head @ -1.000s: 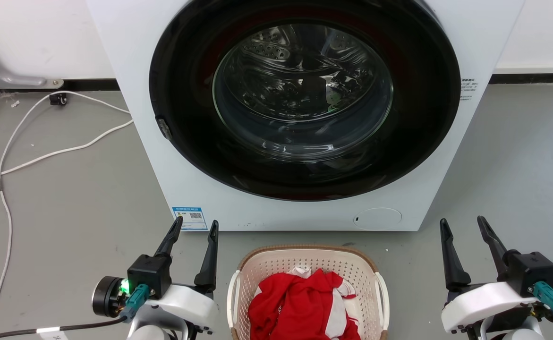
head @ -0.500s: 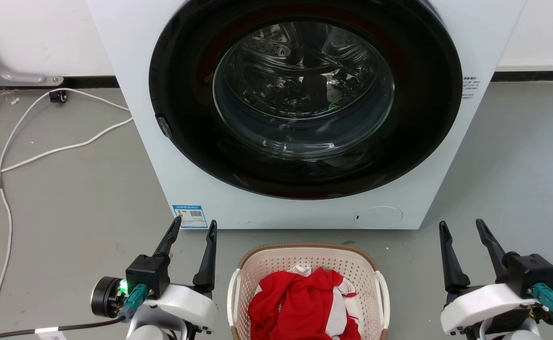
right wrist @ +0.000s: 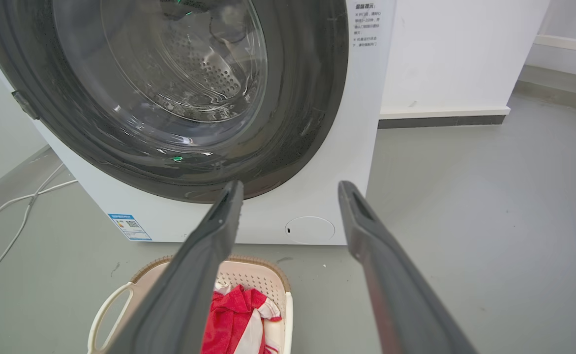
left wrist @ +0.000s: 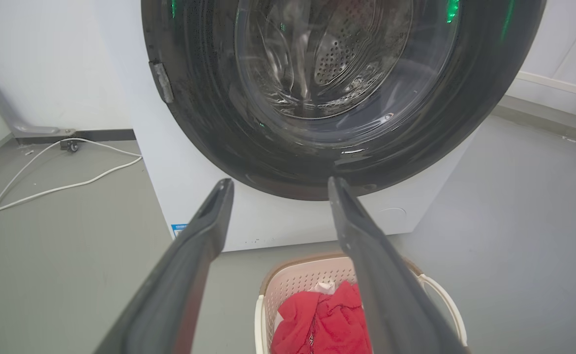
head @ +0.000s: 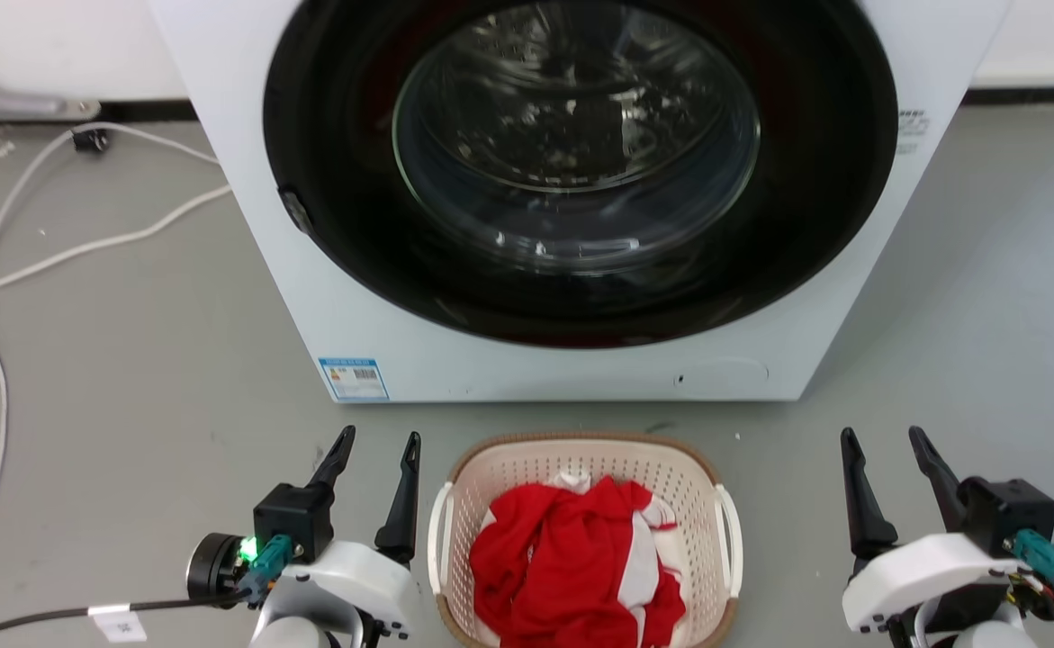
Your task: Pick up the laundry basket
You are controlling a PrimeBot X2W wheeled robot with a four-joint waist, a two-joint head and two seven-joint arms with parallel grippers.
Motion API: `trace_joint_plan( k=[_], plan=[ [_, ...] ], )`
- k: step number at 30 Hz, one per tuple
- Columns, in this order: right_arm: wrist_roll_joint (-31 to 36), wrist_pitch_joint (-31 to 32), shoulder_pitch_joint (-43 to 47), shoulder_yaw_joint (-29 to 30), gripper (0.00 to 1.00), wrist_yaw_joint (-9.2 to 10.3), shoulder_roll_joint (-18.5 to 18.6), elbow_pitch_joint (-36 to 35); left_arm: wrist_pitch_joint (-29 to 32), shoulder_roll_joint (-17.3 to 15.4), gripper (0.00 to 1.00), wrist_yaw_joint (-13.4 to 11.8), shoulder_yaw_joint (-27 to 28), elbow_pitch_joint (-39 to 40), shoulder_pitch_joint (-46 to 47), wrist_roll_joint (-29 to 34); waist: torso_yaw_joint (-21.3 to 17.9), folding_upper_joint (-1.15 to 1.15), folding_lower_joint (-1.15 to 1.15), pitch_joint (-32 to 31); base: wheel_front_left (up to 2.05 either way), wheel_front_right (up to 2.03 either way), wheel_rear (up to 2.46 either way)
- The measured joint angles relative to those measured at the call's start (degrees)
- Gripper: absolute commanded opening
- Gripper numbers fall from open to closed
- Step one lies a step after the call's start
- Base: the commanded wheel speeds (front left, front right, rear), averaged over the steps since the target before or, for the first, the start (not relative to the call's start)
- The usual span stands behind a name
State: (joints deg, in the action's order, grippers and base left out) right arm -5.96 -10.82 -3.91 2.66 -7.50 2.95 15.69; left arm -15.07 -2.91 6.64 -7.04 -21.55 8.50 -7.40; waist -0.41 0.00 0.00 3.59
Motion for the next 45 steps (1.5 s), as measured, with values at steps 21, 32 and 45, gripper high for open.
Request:
trace_joint_plan(
  k=[21, 32, 45],
  plan=[
    [-0.8, 0.3, -17.4, -2.9, 1.0, 0.0, -0.1, 19.8, 0.0, -1.2, 1.0, 0.8, -1.8, -19.9, 17.3, -5.0, -1.8, 0.0, -0.01, 21.8, 0.0, 0.0, 0.0],
    [-2.3, 1.1, -29.0, -6.0, 1.0, 0.0, 0.0, 35.9, 4.3, -4.7, 1.0, 0.9, -12.8, -33.7, 28.8, -15.4, -2.8, 0.0, -0.01, 31.5, 0.0, 0.0, 0.0],
    [-10.3, 4.3, -42.8, -15.9, 1.0, 0.0, -0.1, 49.2, 13.9, -9.2, 1.0, 0.9, -23.6, -39.1, 40.2, -27.4, -3.8, 0.0, -0.01, 40.9, 0.0, 0.0, 0.0]
  ],
)
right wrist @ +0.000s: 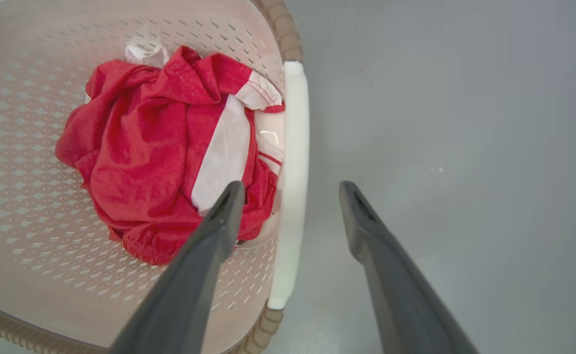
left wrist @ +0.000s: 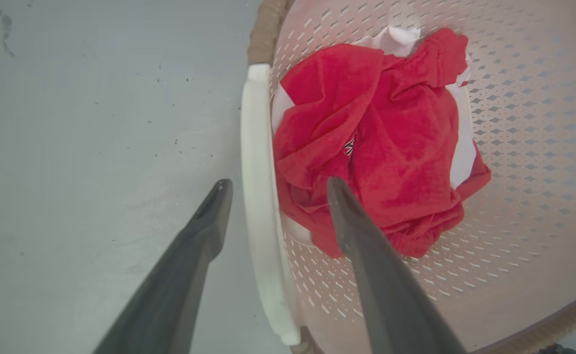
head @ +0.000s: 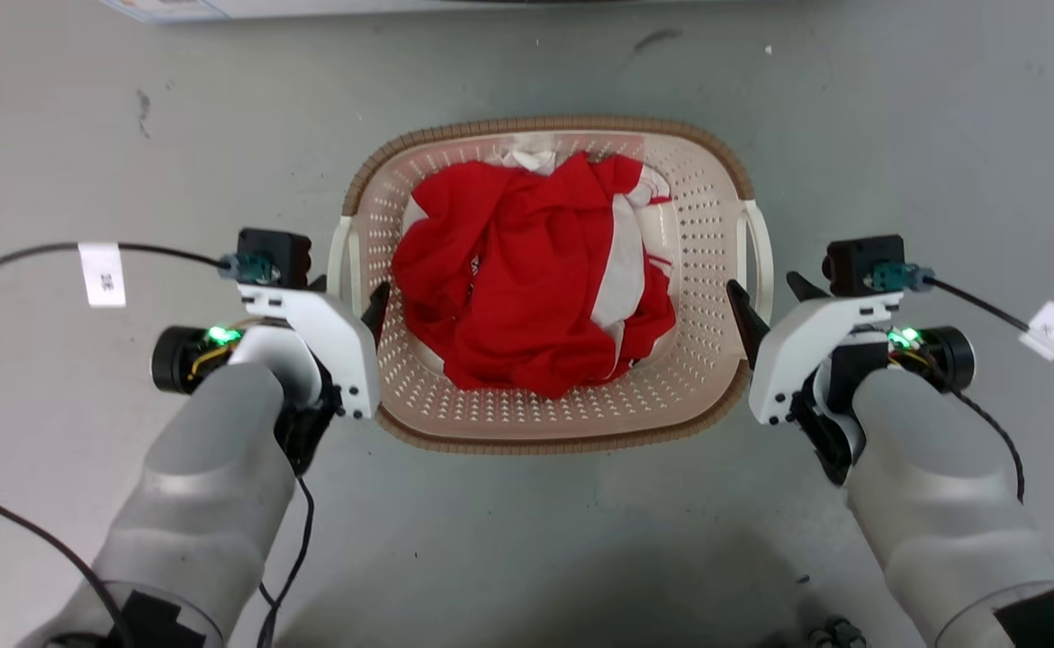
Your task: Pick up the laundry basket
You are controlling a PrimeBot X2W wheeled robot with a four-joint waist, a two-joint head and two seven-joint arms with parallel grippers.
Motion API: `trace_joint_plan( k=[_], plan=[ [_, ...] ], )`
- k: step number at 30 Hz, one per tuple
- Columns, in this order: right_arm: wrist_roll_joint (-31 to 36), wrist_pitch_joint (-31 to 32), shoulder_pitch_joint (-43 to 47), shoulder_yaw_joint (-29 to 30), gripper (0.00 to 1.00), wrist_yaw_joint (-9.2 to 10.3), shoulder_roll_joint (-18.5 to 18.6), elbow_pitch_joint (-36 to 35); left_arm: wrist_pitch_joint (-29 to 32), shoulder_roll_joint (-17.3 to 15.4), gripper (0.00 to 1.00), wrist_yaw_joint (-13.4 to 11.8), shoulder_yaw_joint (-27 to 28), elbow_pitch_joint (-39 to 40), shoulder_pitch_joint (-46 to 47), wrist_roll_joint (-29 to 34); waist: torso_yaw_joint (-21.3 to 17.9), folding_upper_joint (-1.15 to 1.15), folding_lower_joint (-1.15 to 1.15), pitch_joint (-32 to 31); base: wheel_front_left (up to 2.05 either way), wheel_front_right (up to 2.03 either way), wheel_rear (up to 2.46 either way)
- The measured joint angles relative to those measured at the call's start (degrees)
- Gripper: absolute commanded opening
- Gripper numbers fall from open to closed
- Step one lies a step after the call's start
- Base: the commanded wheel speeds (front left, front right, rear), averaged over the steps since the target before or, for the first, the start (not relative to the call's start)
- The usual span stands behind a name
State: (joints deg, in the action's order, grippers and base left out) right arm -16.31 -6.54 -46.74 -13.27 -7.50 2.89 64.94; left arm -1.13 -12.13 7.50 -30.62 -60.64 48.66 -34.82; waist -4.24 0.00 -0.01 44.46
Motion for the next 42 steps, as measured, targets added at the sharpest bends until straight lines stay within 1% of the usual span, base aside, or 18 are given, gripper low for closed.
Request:
trace_joint_plan(
  k=[9, 10, 11, 12, 13, 21, 28, 30, 31, 42],
  plan=[
    [-5.3, 2.2, -5.3, -7.3, 1.0, 0.0, 0.0, 2.9, 2.5, -1.2, 1.0, 0.0, -4.6, -2.0, 5.1, -5.3, -0.2, 0.0, 0.0, 3.6, 0.0, 0.0, 0.0],
    [-6.1, 2.6, -5.5, -7.7, 1.0, -0.01, 0.0, 3.2, 2.5, -1.2, 0.89, 0.0, -5.0, -2.2, 5.3, -5.8, -0.2, 0.0, 0.0, 3.8, 0.0, 0.0, 0.0],
    [-6.4, 2.7, -5.7, -8.2, 0.91, 0.0, 0.0, 3.6, 2.8, -1.2, 0.69, 0.0, -5.6, -2.3, 5.4, -6.2, -0.2, 0.0, 0.0, 4.0, 0.0, 0.0, 0.0],
    [-6.7, 3.3, -6.1, -8.8, 0.19, 0.0, 0.0, 4.0, 3.0, -1.2, 0.0, 0.0, -6.2, -2.3, 5.7, -6.5, -0.2, 0.0, 0.0, 4.1, 0.0, 0.0, 0.0],
    [-7.4, 3.4, -6.3, -9.2, 0.0, 0.0, 0.0, 4.1, 3.4, -1.1, 0.0, 0.0, -6.9, -2.2, 5.9, -7.2, -0.2, 0.0, 0.0, 4.3, 0.0, 0.0, 0.0],
    [-10.7, 4.1, -6.8, -12.9, 0.0, 0.12, 0.4, 5.3, 3.6, -1.4, 0.0, -0.2, -11.1, -2.3, 6.2, -11.4, 0.3, 0.0, 0.0, 3.2, 0.0, 0.0, 0.0],
    [-14.0, 8.2, -6.6, -16.5, 0.0, 0.25, 0.6, 5.6, 5.8, -1.5, 0.0, -0.4, -14.0, -2.7, 5.5, -15.8, 0.5, 0.0, 0.0, -0.6, 0.0, 0.0, 0.0],
    [-14.8, 9.5, -6.3, -17.2, 0.0, 0.37, 0.7, 5.8, 6.7, -1.5, 0.0, -0.4, -14.7, -2.9, 5.2, -17.0, 0.6, 0.0, 0.01, -2.2, 0.0, 0.0, 0.0],
    [-15.8, 11.2, -5.8, -18.1, 0.0, 0.37, 0.7, 6.4, 8.1, -1.4, 0.0, -0.4, -15.7, -3.1, 4.3, -18.8, 0.7, 0.0, 0.01, -4.9, 0.0, 0.0, 0.0],
    [-21.1, 20.6, -2.0, -21.6, 0.0, 0.37, 0.9, 6.0, 14.6, -1.5, 0.0, -0.4, -18.7, -3.5, -1.1, -25.8, 1.0, 0.0, 0.01, -17.6, 0.0, 0.0, 0.0]
  ],
)
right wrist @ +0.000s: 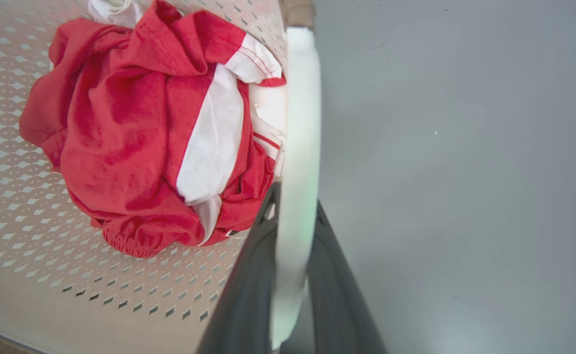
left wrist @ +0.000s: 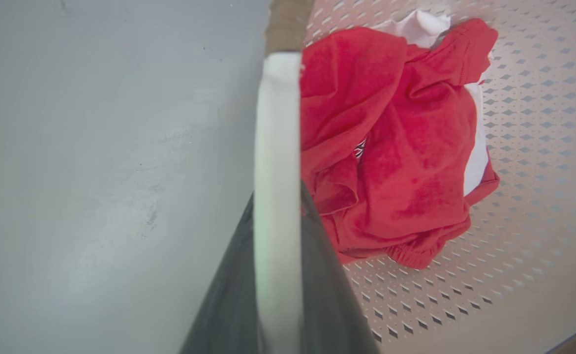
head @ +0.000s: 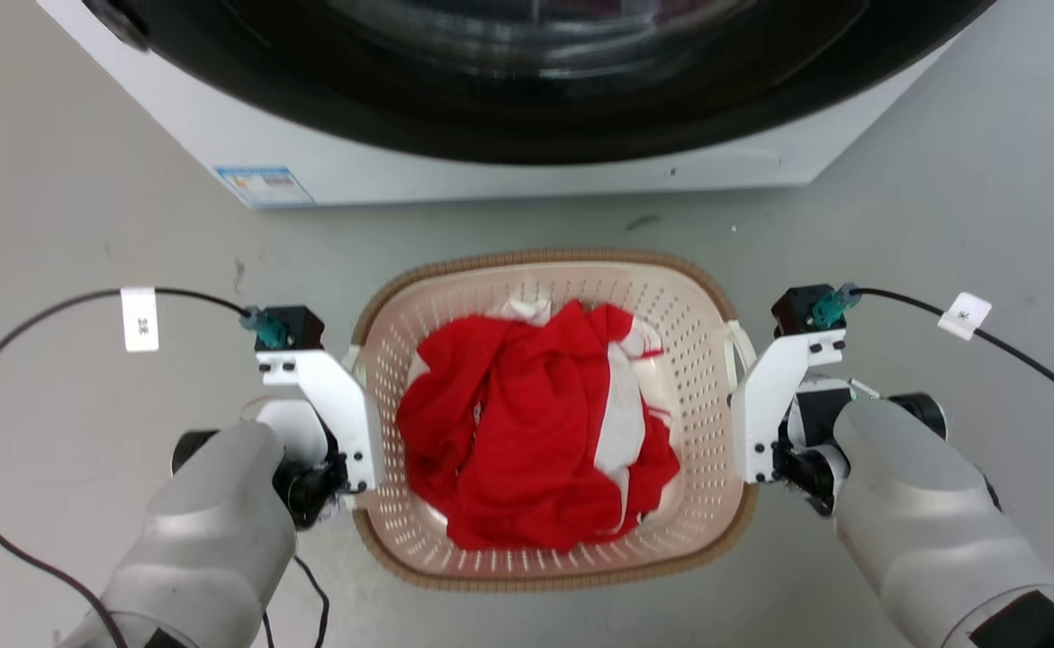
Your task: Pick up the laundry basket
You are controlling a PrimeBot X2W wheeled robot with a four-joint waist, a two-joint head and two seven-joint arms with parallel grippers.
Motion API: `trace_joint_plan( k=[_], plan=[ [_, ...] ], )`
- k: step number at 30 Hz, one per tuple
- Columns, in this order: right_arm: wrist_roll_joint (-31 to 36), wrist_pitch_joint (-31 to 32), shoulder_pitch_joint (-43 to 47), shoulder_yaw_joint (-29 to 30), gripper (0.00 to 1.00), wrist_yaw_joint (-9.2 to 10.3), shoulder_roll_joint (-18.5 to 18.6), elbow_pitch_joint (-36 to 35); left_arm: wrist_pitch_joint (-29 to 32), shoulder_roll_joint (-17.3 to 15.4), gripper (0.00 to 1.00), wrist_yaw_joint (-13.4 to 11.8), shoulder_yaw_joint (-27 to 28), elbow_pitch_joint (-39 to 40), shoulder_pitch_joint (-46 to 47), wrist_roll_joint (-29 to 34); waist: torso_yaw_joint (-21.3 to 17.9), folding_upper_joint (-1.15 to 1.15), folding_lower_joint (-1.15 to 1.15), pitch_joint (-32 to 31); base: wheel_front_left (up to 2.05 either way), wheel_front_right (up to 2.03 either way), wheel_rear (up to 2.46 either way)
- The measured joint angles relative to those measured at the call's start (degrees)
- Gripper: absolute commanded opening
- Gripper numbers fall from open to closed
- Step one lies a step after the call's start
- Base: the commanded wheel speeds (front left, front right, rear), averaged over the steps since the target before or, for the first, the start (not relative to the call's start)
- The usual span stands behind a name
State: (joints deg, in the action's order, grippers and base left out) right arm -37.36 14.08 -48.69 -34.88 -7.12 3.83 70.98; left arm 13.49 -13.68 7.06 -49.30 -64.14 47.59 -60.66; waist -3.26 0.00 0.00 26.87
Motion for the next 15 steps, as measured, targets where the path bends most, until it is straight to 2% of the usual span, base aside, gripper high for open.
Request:
trace_joint_plan(
  k=[15],
  plan=[
    [-6.6, 11.4, 3.8, -3.5, 0.0, 0.0, 1.2, -0.9, 9.2, 0.2, 0.0, 0.0, -2.6, -1.2, -4.0, -5.9, 0.5, 0.0, 0.01, -15.2, 0.0, 0.0, 0.0]
  ],
)
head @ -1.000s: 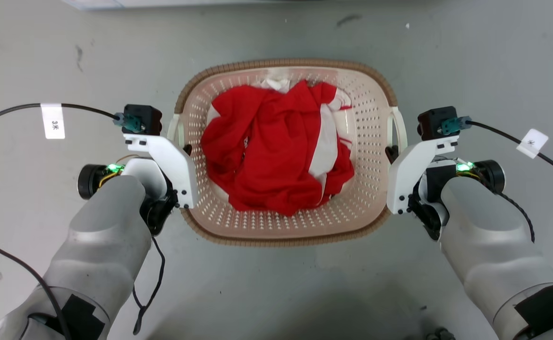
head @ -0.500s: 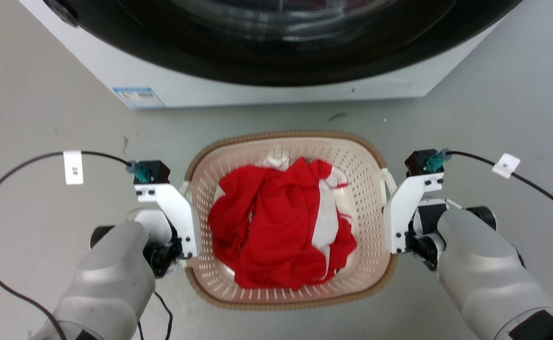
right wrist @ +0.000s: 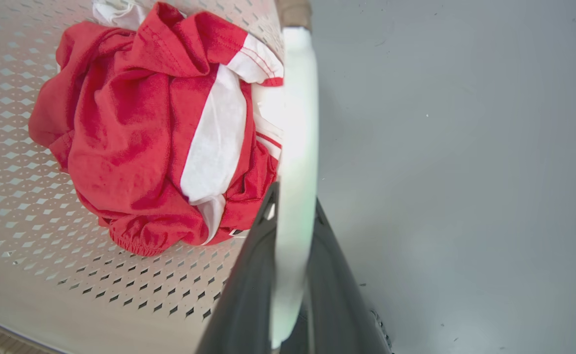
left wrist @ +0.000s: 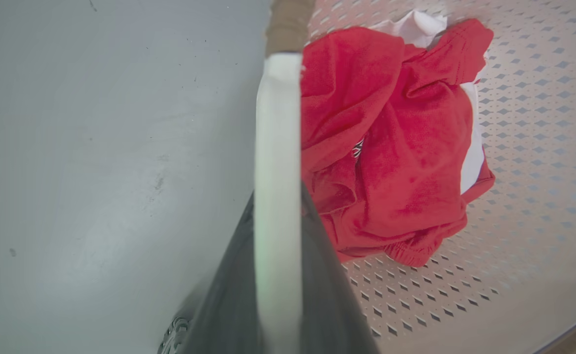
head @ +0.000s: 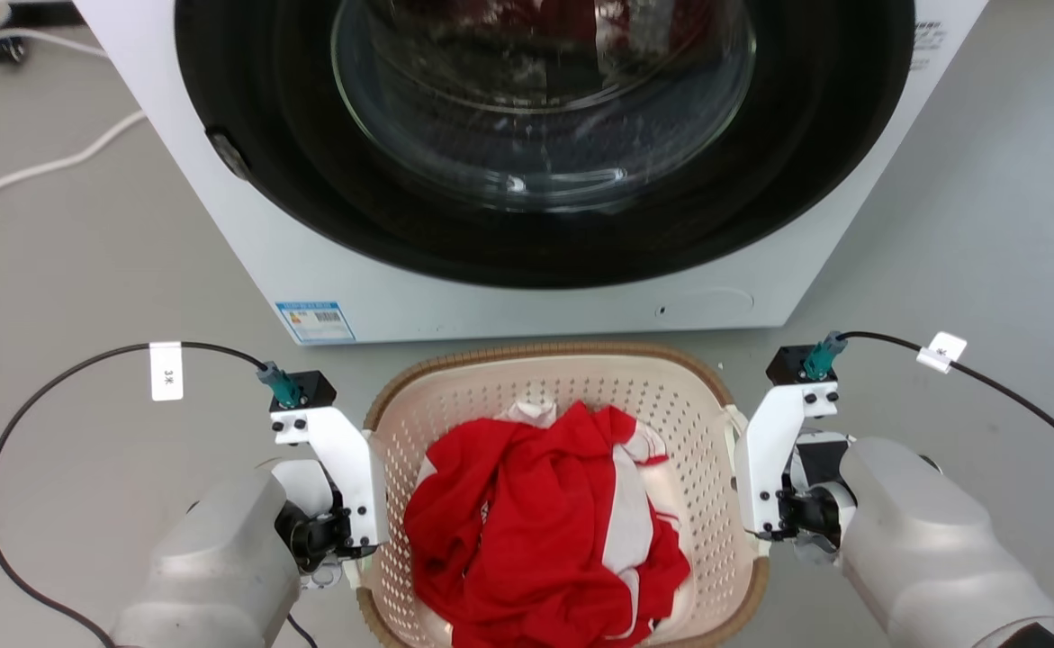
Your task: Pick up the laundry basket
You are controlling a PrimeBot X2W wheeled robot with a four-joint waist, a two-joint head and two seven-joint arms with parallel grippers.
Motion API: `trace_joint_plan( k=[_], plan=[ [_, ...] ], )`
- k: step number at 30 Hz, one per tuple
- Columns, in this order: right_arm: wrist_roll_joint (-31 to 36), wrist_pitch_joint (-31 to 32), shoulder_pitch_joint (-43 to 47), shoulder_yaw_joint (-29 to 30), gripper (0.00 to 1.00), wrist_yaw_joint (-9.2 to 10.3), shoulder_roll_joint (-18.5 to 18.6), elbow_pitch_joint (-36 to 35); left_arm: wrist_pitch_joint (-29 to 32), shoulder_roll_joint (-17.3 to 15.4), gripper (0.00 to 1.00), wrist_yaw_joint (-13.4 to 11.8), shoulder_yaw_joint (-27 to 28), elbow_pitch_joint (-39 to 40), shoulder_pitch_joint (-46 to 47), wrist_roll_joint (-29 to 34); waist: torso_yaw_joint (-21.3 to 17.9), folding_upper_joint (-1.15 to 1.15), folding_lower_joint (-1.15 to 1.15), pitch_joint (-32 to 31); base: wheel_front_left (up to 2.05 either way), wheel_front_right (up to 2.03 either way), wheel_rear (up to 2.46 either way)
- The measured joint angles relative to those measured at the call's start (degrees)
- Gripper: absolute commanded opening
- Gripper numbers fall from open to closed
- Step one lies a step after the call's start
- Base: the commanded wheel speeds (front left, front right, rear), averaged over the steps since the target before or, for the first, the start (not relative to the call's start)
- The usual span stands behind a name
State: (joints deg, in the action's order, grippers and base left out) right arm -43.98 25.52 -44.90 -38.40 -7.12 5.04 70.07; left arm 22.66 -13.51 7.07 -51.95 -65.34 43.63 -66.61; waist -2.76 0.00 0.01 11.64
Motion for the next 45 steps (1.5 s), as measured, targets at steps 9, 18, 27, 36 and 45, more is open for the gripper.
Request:
trace_joint_plan(
  k=[9, 18, 27, 36, 45],
  plan=[
    [-2.6, 5.8, 1.8, -0.5, 0.0, -0.01, 0.2, 1.1, 2.9, 0.7, 0.0, 0.1, -1.4, -0.9, -1.6, -1.4, 0.2, 0.0, 0.0, -6.0, 0.0, 0.0, 0.0],
    [-3.5, 8.7, 2.7, -1.3, 0.0, -0.01, 0.3, 2.2, 4.2, 1.4, 0.0, 0.1, -2.7, -1.6, -3.8, -2.8, -0.2, 0.0, 0.0, -11.2, 0.0, 0.0, 0.0],
    [-3.8, 8.7, 3.9, -1.8, 0.0, -0.02, 0.3, 3.0, 3.9, 2.1, 0.0, 0.1, -3.6, -1.9, -5.3, -3.7, -0.4, 0.0, 0.0, -12.5, 0.0, 0.0, 0.0],
    [-3.9, 8.2, 3.9, -2.0, 0.0, -0.02, 0.4, 3.4, 3.6, 2.5, 0.0, 0.1, -4.3, -2.1, -5.6, -4.4, -0.5, 0.0, -0.01, -12.6, 0.0, 0.0, 0.0],
    [-4.2, 8.2, 3.9, -2.3, 0.0, -0.02, 0.4, 3.6, 3.2, 2.6, 0.0, 0.1, -5.0, -2.2, -5.6, -4.9, -0.3, 0.0, -0.01, -12.4, 0.0, 0.0, 0.0]
  ],
)
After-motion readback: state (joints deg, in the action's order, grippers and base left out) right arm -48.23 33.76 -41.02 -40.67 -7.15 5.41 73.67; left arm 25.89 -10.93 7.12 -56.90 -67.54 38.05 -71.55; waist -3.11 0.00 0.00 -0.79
